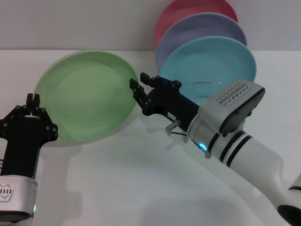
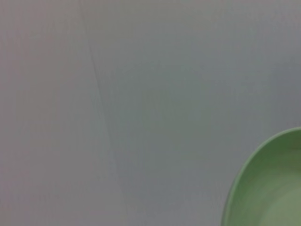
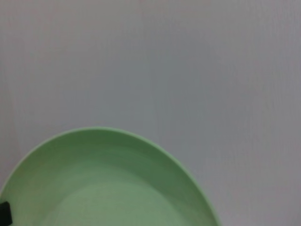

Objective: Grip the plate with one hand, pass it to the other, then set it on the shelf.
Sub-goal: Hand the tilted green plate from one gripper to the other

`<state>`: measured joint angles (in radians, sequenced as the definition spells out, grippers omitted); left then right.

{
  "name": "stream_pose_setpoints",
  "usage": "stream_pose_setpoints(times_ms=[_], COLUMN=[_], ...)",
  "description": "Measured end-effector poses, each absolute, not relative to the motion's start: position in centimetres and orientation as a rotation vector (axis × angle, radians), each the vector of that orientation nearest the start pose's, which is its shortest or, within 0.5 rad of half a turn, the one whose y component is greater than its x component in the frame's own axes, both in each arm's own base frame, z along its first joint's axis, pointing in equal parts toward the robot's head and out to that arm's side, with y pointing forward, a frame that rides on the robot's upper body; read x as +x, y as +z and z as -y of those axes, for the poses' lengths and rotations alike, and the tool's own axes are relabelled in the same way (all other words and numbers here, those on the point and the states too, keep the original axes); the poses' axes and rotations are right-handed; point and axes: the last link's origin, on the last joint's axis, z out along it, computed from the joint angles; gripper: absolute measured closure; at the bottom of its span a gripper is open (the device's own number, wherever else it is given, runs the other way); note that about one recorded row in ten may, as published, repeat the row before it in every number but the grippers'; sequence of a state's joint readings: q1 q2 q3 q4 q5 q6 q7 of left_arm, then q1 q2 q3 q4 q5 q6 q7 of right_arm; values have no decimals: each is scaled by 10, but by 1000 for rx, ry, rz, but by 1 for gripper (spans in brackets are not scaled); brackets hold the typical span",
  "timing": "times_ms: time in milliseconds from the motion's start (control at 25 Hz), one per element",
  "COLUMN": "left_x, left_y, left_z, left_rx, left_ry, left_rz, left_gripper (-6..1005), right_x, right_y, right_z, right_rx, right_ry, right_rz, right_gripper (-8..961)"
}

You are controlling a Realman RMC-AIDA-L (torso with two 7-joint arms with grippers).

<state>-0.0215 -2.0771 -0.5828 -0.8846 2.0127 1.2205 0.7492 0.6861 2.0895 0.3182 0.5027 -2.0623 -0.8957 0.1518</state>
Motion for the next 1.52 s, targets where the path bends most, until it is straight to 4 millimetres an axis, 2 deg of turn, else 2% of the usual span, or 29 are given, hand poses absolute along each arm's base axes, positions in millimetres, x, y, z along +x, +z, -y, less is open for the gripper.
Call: stream_pose_setpoints(times_ms=[1520], left_x=[-255], left_y=[-61], left_z=[-230], left_rx=[-1494], left_ry=[-454], left_rz=[282], left_gripper=[912], right_x=[180], right_y=[-137], right_z=[-342], right_rx=[-2184], right_ry=[871], right_rz=[-568], right_gripper=[862])
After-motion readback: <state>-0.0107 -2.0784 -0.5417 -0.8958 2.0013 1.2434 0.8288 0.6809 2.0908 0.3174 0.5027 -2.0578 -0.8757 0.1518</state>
